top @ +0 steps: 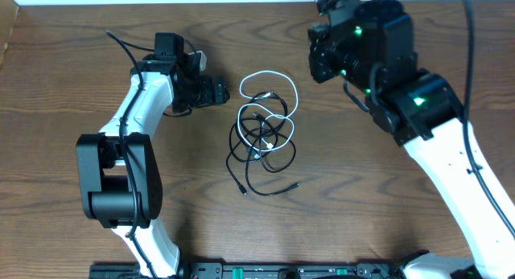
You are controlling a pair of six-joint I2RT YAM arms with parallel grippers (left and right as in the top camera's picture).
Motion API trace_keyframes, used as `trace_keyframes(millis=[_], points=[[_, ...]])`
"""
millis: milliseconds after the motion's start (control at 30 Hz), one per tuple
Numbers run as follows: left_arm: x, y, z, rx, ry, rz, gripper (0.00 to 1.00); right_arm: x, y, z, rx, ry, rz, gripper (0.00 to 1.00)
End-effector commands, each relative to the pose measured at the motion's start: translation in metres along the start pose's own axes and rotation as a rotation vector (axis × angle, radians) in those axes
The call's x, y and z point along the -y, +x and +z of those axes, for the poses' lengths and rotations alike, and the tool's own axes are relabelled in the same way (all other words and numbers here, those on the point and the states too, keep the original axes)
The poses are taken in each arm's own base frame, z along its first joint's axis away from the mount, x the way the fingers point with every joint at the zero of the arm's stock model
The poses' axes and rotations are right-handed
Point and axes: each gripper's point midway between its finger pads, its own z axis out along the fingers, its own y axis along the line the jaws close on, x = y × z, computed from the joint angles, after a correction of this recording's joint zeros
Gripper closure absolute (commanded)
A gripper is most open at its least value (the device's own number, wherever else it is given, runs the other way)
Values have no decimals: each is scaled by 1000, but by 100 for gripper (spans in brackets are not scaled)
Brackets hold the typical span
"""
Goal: Untangle cables
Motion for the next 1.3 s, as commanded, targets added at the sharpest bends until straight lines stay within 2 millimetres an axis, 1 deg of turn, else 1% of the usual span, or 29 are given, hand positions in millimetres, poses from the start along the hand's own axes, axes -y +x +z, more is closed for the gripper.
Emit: trace_keyframes(millis=[0, 33, 100, 167, 233, 300, 333, 367, 400, 433, 533, 567, 600, 633, 733, 767, 800, 867, 1000, 1100, 1167, 1267], points=[[-7, 2, -1, 0, -33, -21, 2, 16, 27, 22, -102, 78, 66, 84], [-9, 2, -1, 1, -42, -25, 2, 22, 40, 28, -147, 111, 85, 82], [-9, 2, -1, 1, -43, -25, 2, 25, 59, 36, -220, 122, 89, 77], [-9, 2, -1, 1, -43, -25, 2, 22, 74, 43, -278, 100, 93, 71], [-9, 2, -1, 1, -43, -25, 2, 13, 91, 49, -345, 48, 103, 60], [-9, 2, -1, 2, -43, -25, 2, 6, 104, 54, -398, 17, 110, 57], [-9, 2, -1, 2, -43, -25, 2, 6, 113, 57, -428, 19, 112, 57], [-9, 2, -1, 2, -43, -25, 2, 7, 118, 59, -447, 22, 114, 62], [-9, 2, -1, 2, -43, -24, 2, 8, 124, 62, -468, 32, 140, 72], [-9, 2, -1, 2, -43, -24, 2, 11, 132, 65, -498, 54, 202, 76], [-9, 2, -1, 2, -43, -24, 2, 18, 153, 69, -568, 126, 376, 74], [-9, 2, -1, 2, -43, -24, 2, 20, 160, 69, -593, 151, 433, 71], [-9, 2, -1, 2, -43, -24, 2, 21, 171, 70, -632, 180, 490, 64], [-9, 2, -1, 2, -43, -24, 2, 21, 180, 72, -662, 202, 528, 61], [-9, 2, -1, 2, -43, -24, 2, 14, 210, 79, -771, 217, 567, 55], [-9, 1, -1, 2, -43, -24, 2, 12, 219, 83, -802, 220, 565, 55], [-9, 2, -1, 2, -43, -24, 2, 10, 228, 87, -829, 227, 561, 62], [-9, 2, -1, 2, -43, -24, 2, 7, 245, 95, -873, 239, 556, 70], [-9, 2, -1, 2, -43, -24, 2, 4, 273, 107, -934, 306, 631, 72], [-9, 1, -1, 2, -43, -24, 2, 2, 289, 116, -962, 342, 669, 73], [-9, 1, -1, 3, -43, -24, 2, 0, 297, 121, -974, 345, 667, 72], [-9, 1, -1, 5, -42, -23, 2, -4, 303, 127, -978, 341, 657, 71]])
